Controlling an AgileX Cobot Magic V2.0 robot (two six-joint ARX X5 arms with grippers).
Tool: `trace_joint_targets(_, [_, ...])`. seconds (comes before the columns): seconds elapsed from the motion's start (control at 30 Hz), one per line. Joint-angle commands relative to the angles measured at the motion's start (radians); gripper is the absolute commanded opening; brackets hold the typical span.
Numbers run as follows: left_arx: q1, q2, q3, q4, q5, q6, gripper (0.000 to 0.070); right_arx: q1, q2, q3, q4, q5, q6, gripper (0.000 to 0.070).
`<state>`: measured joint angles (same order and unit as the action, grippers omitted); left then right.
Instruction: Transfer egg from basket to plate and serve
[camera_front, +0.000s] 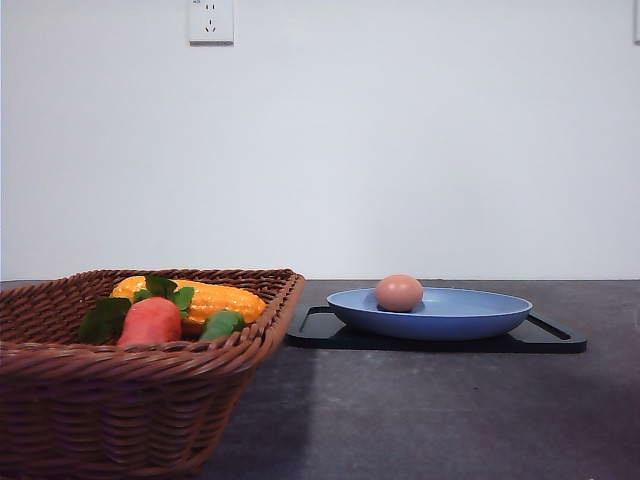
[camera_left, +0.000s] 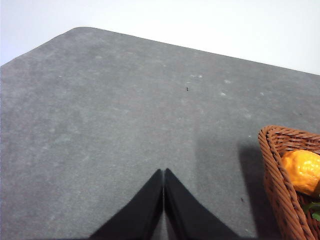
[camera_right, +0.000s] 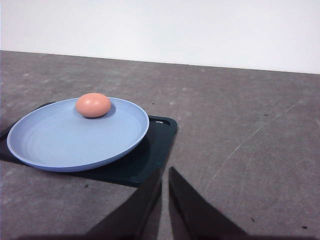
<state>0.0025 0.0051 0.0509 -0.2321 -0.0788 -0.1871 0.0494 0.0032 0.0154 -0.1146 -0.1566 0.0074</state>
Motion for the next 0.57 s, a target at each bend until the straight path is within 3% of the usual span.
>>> trace_joint_targets(0.0, [0.001, -0.002, -0.019, -0.007, 0.001, -0.006, 0.0, -0.001, 0.0, -0.006, 0.013, 0.002, 0.011, 0.0])
trace_joint_targets(0.53, [0.001, -0.002, -0.019, -0.007, 0.001, -0.006, 0.0, -0.001, 0.0, -0.006, 0.013, 0.002, 0.011, 0.0])
